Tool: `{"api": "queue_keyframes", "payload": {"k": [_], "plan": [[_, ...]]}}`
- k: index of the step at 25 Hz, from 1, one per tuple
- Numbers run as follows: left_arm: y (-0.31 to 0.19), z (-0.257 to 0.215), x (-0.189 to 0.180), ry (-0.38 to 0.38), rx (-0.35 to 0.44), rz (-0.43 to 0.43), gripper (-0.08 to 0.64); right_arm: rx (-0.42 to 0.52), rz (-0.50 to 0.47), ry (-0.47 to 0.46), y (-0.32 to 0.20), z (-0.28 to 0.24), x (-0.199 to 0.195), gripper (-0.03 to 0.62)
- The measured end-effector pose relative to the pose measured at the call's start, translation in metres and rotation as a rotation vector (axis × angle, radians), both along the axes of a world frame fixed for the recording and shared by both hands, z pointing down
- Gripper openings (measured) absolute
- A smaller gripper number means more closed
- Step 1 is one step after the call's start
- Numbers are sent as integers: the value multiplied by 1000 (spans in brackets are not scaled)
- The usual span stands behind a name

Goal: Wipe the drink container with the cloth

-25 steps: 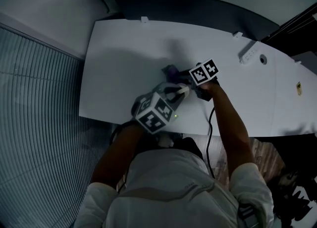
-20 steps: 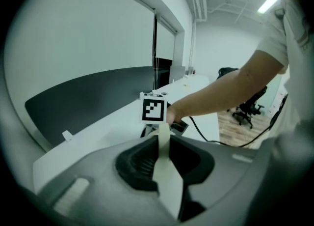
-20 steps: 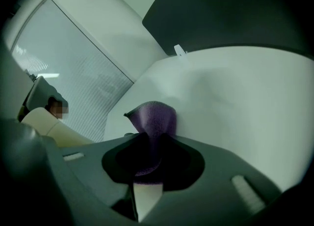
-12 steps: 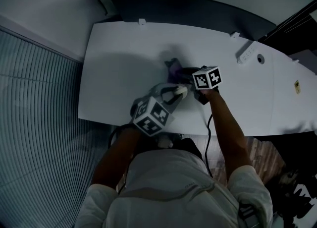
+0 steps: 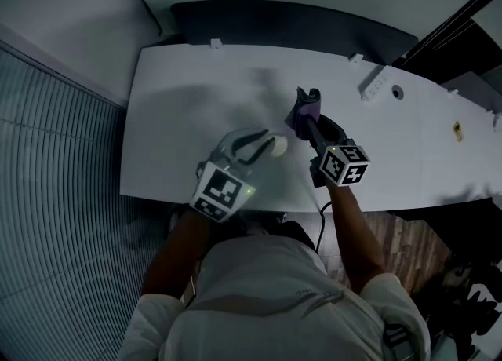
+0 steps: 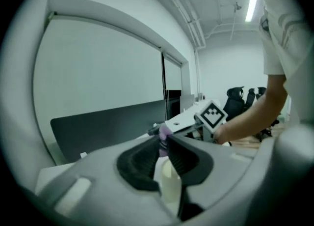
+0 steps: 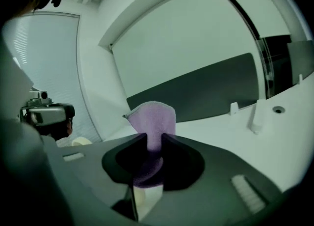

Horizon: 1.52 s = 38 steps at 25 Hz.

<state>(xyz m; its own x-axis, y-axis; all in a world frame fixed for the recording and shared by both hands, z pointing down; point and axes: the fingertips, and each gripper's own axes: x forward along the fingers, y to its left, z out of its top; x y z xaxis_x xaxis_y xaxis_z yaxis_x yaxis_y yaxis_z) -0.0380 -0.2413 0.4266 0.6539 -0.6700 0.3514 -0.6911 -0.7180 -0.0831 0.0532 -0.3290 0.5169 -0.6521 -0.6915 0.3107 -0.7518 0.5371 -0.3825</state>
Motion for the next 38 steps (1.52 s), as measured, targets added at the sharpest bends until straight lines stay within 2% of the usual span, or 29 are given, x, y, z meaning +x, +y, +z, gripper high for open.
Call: {"api": "queue_keyframes", "payload": {"k": [1,2,5,12,17,24,28,34,38], "plan": [[-1,-9,-7,32,16,-29,21,14,37,-3,7,-5,8,91],[-1,-16,-14,64,28,-54,3,26,65,-7,15,-10,15,91],[5,-34,-28,133,69,-89,3,72,110,-7,40,-33,27,91],[30,-81,-42,198,157,-134,3,220,182,-13,78,-119,45,91],[50,-118,-62,262,212,-188,3,312,204,1,95,-171,40,89],[55,-130,-71,248,245,-198,3,399,193,7,107,-203,34,89],[56,-134,-70,253,266,-192,3,406,190,19,108,-205,33,89],[56,-139,-65,271,251,-184,3,406,178,25,108,-206,33,89],[57,-143,-64,248,277,-172,3,414,166,27,107,-210,31,89]]}}
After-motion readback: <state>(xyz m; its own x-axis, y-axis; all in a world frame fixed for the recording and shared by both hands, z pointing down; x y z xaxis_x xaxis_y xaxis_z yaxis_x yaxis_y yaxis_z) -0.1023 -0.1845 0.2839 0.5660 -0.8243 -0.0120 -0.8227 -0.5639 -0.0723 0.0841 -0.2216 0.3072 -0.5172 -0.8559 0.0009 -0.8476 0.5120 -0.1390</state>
